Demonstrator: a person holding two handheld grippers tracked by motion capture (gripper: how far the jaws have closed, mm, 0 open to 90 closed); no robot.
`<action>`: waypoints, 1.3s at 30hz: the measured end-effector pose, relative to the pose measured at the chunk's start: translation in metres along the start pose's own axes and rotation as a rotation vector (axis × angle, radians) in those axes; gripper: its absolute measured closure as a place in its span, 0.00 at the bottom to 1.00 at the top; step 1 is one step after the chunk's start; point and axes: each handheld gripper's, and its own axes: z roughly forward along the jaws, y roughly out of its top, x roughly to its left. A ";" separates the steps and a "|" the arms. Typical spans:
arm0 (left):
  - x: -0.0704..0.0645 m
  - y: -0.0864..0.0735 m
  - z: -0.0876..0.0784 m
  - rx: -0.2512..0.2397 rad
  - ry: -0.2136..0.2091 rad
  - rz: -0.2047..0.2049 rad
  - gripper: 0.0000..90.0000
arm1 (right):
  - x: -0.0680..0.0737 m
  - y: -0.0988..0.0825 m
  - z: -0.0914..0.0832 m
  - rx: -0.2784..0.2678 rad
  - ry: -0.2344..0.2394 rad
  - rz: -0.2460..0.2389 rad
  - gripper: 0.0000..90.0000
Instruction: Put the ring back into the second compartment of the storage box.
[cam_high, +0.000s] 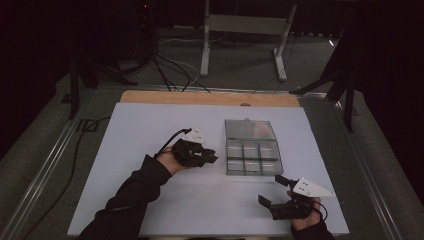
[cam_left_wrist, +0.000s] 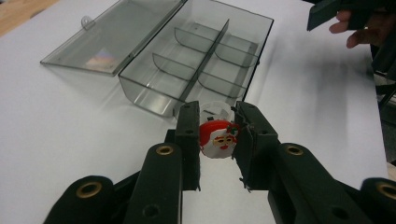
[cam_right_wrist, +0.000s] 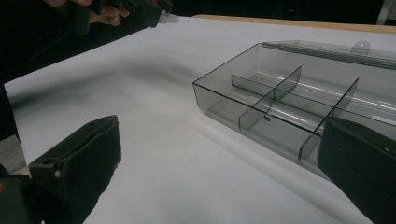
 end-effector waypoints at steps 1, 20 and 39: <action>0.000 0.001 0.001 0.001 -0.003 0.000 0.81 | 0.000 0.000 0.000 0.000 0.000 0.002 0.00; 0.004 0.030 0.019 -0.021 -0.011 0.006 0.81 | 0.000 0.000 -0.001 -0.004 0.003 -0.001 0.00; 0.005 0.052 0.044 -0.024 -0.030 0.015 0.81 | 0.000 0.000 -0.002 -0.006 0.004 -0.001 0.00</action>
